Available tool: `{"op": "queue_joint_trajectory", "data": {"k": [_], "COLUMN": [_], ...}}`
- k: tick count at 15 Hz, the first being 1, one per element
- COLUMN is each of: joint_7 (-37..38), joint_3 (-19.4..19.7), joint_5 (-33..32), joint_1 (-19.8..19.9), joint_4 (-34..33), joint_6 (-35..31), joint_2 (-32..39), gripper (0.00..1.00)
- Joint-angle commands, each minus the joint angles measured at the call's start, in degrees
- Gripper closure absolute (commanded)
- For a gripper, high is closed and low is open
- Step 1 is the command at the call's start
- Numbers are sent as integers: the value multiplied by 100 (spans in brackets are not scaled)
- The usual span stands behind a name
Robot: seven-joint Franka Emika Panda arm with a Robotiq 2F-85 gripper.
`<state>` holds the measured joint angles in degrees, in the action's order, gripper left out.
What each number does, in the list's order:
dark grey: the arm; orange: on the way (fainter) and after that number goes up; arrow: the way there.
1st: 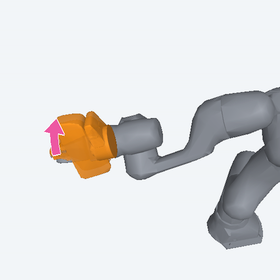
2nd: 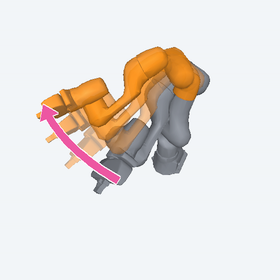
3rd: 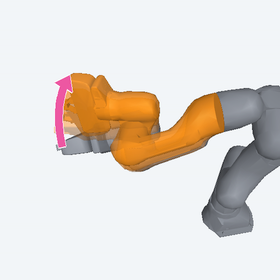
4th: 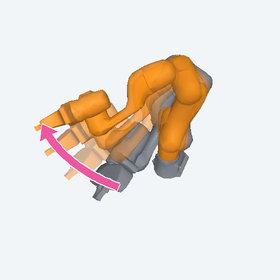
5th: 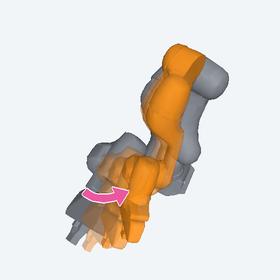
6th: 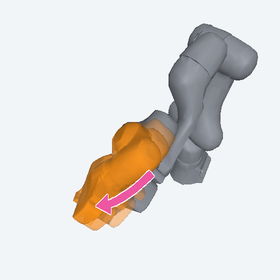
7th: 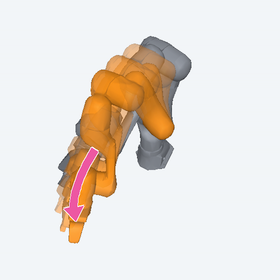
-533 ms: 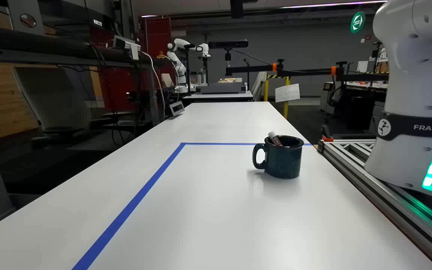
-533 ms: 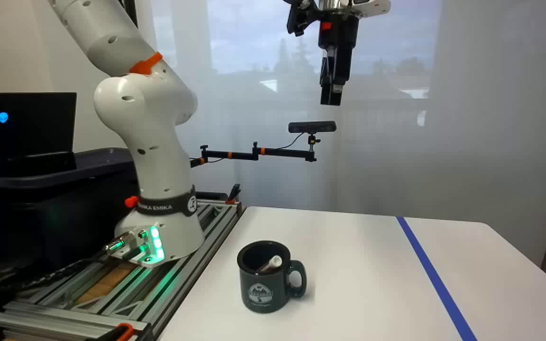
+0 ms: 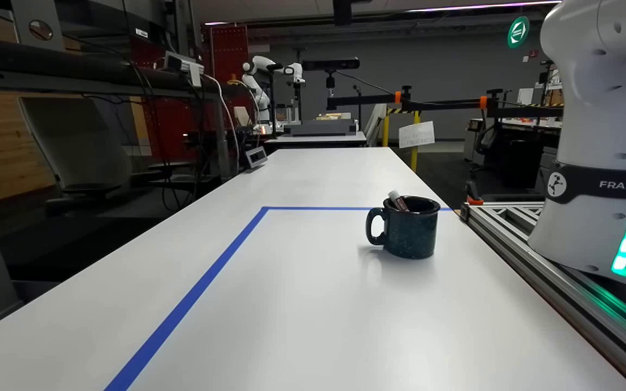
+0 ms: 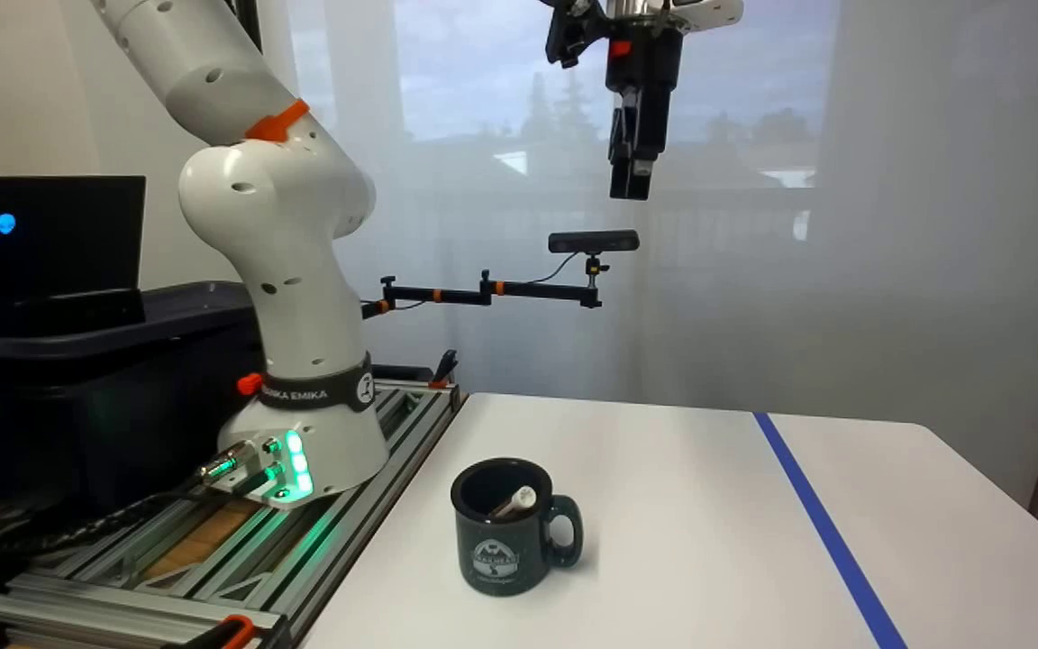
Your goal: Remove the marker from the mug and place it in front of the mug
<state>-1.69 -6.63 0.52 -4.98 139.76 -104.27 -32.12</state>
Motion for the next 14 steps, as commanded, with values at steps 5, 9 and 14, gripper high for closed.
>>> {"op": "queue_joint_trajectory", "data": {"k": [5, 9, 14], "joint_7": [157, 453, 801], "joint_3": [470, 713, 1030], "joint_5": [296, 258, 242], "joint_1": [150, 487, 1026], "joint_4": [702, 1335, 1986], "joint_6": [-117, -327, -1071], "joint_2": [-92, -178, -148], "gripper": [0, 0, 0]}}
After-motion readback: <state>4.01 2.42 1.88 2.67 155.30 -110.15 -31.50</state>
